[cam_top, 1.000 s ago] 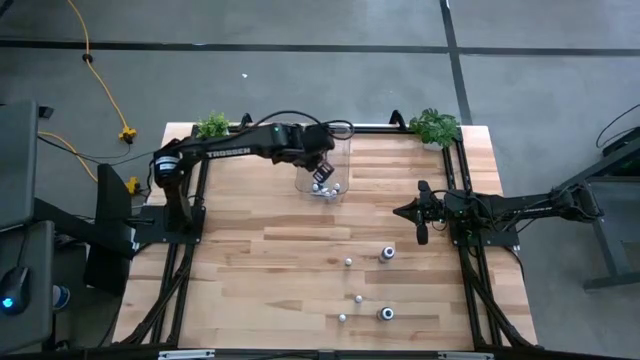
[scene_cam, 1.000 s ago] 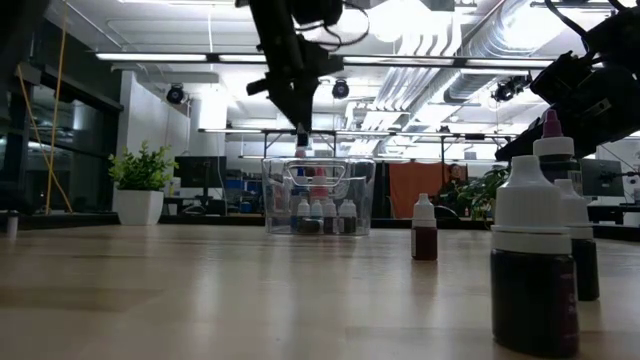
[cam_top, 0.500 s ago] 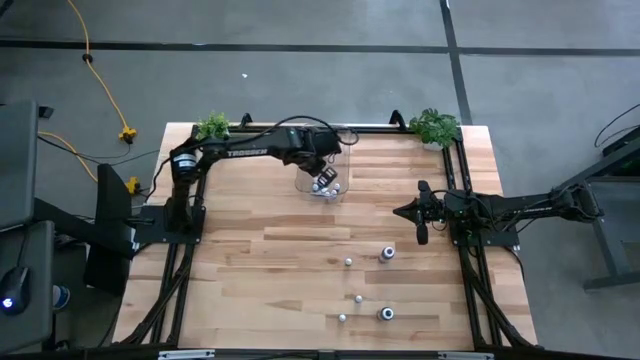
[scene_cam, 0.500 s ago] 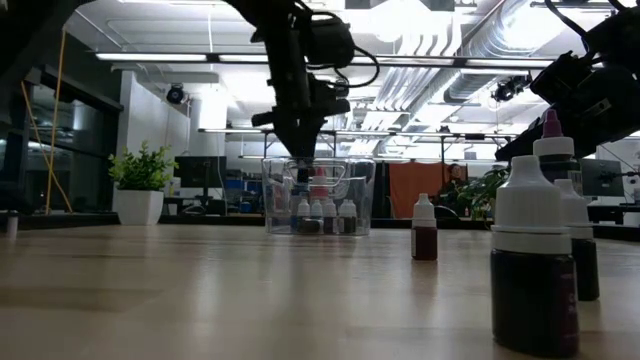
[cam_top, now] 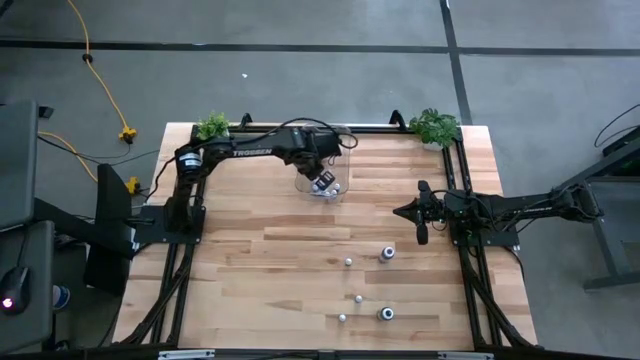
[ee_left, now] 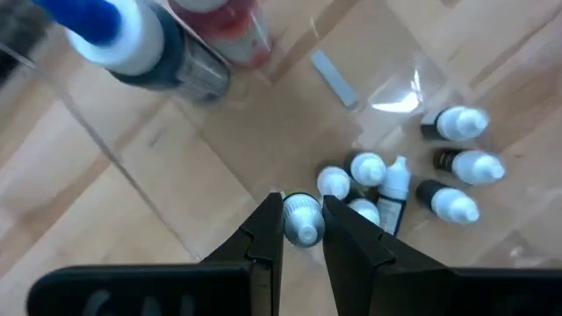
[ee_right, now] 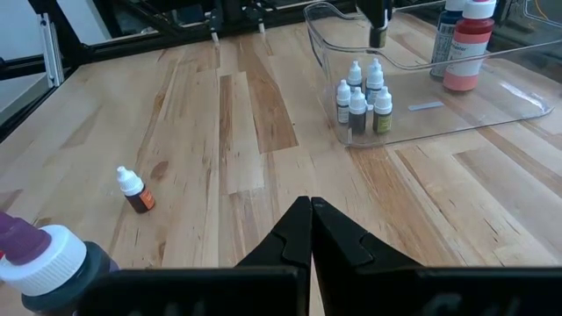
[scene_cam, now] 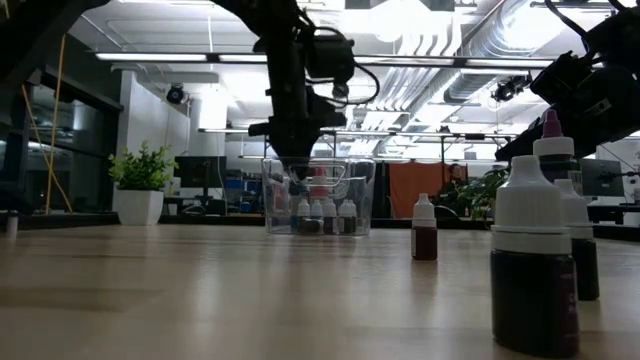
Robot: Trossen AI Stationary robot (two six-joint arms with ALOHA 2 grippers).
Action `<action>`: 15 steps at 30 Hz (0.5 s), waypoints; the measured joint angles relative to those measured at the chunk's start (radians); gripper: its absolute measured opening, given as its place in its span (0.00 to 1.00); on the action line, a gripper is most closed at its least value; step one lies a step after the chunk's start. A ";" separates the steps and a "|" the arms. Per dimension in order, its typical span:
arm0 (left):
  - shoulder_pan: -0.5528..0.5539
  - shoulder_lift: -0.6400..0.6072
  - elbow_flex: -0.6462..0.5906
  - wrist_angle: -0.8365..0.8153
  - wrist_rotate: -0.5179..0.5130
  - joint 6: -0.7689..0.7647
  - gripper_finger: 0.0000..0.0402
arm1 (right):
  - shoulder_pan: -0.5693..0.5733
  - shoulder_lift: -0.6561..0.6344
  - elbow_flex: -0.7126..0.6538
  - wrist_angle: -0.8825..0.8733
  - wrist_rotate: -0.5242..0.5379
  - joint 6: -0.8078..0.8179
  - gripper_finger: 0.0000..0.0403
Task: Pick & Place food coloring
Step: Put the small green food coloring into the transparent bin
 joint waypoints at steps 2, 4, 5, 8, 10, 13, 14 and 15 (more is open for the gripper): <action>0.001 0.009 -0.003 -0.014 0.025 0.000 0.14 | 0.000 0.000 0.000 0.000 0.000 0.000 0.00; 0.001 0.012 -0.004 -0.016 0.022 0.004 0.14 | 0.000 0.000 0.000 0.000 0.000 0.000 0.00; 0.001 0.013 0.000 -0.005 0.023 0.005 0.14 | 0.000 0.000 0.000 0.000 0.000 0.000 0.00; 0.001 0.020 -0.003 -0.009 0.035 0.006 0.14 | 0.000 0.000 0.000 0.000 0.000 0.000 0.00; 0.001 0.030 -0.001 0.019 0.040 0.009 0.14 | 0.000 0.000 0.000 0.000 0.000 0.000 0.00; 0.006 0.035 -0.003 0.003 0.046 0.010 0.14 | 0.000 0.000 0.000 0.000 0.000 0.000 0.00; 0.006 0.041 -0.001 0.016 0.043 0.010 0.14 | 0.000 0.000 0.000 0.000 0.000 0.000 0.00; 0.007 0.047 0.001 0.023 0.044 0.009 0.14 | 0.000 0.000 0.000 0.000 0.000 0.000 0.00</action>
